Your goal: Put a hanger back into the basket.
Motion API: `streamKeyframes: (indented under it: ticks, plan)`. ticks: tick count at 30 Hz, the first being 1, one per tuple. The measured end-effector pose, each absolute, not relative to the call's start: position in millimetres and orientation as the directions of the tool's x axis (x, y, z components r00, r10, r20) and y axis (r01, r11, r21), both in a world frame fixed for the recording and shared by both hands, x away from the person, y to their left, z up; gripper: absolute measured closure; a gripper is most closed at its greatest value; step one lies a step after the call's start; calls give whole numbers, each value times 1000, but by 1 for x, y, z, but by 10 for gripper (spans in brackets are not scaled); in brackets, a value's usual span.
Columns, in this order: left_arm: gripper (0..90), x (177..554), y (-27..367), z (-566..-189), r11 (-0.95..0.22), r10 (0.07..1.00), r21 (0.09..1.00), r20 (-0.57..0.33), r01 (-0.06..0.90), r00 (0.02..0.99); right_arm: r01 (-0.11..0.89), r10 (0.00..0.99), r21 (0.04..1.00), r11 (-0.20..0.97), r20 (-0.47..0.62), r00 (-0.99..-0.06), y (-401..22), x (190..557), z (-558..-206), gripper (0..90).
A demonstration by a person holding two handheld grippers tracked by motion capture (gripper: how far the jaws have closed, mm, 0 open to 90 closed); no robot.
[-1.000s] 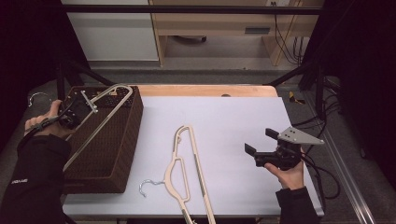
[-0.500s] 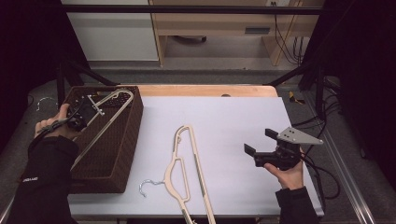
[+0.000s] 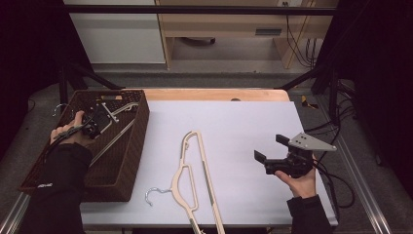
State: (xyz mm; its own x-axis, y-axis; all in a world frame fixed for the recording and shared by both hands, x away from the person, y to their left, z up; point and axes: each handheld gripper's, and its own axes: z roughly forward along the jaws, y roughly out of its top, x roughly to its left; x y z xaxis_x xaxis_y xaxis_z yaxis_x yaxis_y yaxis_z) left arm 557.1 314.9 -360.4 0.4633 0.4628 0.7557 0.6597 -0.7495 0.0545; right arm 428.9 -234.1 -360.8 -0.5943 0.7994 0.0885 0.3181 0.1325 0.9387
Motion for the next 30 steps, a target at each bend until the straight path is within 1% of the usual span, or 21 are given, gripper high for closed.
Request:
streamKeyframes:
  ticks: [1, 2, 5, 6, 10, 12, 15, 17, 18, 21, 23, 26, 30]
  plan:
    - [681, 556, 315, -359, -749, 478, 67, 743, 659, 469, 318, 799, 939, 132, 89, -594, -234, 429, -361, 39]
    - [641, 556, 316, -359, -750, 481, 73, 742, 657, 467, 316, 797, 939, 136, 86, -597, -235, 429, -360, 39]
    - [614, 552, 317, -351, -744, 505, 106, 735, 660, 452, 314, 797, 940, 133, 87, -598, -235, 428, -360, 39]
    - [581, 551, 318, -348, -743, 516, 123, 732, 658, 446, 316, 798, 940, 129, 91, -596, -235, 428, -360, 39]
    - [517, 546, 319, -333, -740, 536, 175, 737, 649, 412, 318, 798, 939, 128, 92, -595, -234, 429, -361, 39]
    - [487, 542, 320, -325, -734, 556, 221, 739, 643, 381, 316, 796, 940, 129, 92, -598, -235, 428, -360, 39]
    - [465, 533, 319, -308, -718, 604, 307, 721, 624, 340, 315, 798, 942, 118, 98, -594, -236, 427, -358, 39]
    - [447, 524, 316, -297, -688, 671, 425, 681, 589, 292, 311, 799, 943, 114, 99, -593, -237, 427, -358, 39]
    - [440, 521, 315, -293, -674, 694, 462, 663, 577, 281, 312, 799, 943, 112, 101, -593, -237, 427, -358, 39]
    - [399, 507, 309, -278, -599, 792, 606, 542, 523, 280, 313, 800, 944, 107, 105, -591, -237, 427, -357, 38]
    - [395, 494, 303, -271, -551, 834, 690, 454, 469, 312, 312, 800, 944, 106, 105, -591, -237, 427, -357, 38]
    - [369, 481, 290, -269, -525, 846, 741, 405, 418, 346, 311, 801, 945, 105, 105, -589, -238, 427, -356, 37]
    - [333, 460, 268, -275, -461, 859, 818, 315, 343, 403, 306, 803, 947, 100, 105, -587, -239, 426, -356, 36]
